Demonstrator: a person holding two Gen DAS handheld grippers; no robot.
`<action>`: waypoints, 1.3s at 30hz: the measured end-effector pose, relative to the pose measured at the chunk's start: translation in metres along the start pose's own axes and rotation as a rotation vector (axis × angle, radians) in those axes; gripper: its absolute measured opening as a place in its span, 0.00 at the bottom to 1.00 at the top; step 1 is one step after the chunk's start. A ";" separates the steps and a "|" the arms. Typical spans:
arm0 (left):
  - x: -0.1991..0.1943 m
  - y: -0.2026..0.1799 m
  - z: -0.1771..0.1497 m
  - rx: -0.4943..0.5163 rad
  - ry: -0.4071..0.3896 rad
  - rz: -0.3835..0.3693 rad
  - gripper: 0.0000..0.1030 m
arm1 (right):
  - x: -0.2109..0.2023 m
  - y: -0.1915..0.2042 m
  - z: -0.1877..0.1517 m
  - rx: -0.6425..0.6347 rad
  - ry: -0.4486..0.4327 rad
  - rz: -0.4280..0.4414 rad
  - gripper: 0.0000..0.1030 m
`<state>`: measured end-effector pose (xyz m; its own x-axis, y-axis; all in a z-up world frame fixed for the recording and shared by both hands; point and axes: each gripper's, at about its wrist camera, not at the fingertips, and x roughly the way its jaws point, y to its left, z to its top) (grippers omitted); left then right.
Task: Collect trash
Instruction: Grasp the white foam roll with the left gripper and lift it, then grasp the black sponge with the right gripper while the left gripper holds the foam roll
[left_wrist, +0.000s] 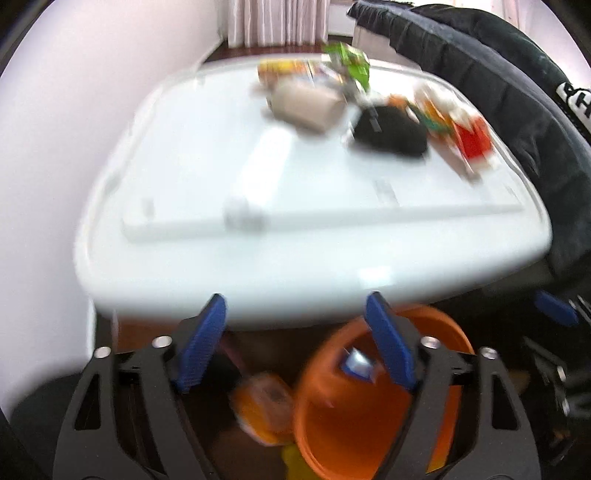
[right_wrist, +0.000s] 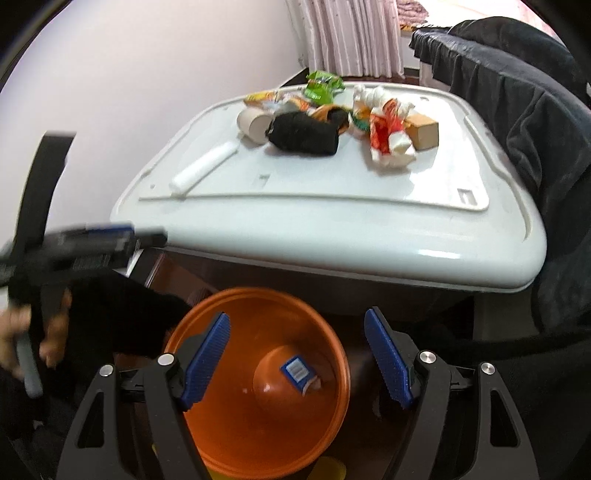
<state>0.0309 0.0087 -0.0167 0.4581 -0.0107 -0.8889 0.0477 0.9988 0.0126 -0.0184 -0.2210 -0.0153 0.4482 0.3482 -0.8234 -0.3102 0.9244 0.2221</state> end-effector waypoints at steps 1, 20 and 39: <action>0.006 0.003 0.012 0.005 0.001 0.011 0.79 | 0.001 0.000 0.001 0.003 -0.004 -0.002 0.72; 0.080 0.022 0.075 -0.006 -0.037 -0.022 0.65 | 0.009 -0.007 -0.003 0.022 0.012 -0.004 0.72; -0.014 -0.022 0.038 0.048 -0.229 -0.064 0.23 | -0.007 0.007 0.060 -0.151 -0.116 -0.064 0.72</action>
<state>0.0570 -0.0146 0.0126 0.6421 -0.0904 -0.7612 0.1232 0.9923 -0.0139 0.0266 -0.2072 0.0237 0.5614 0.3135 -0.7658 -0.3963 0.9143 0.0837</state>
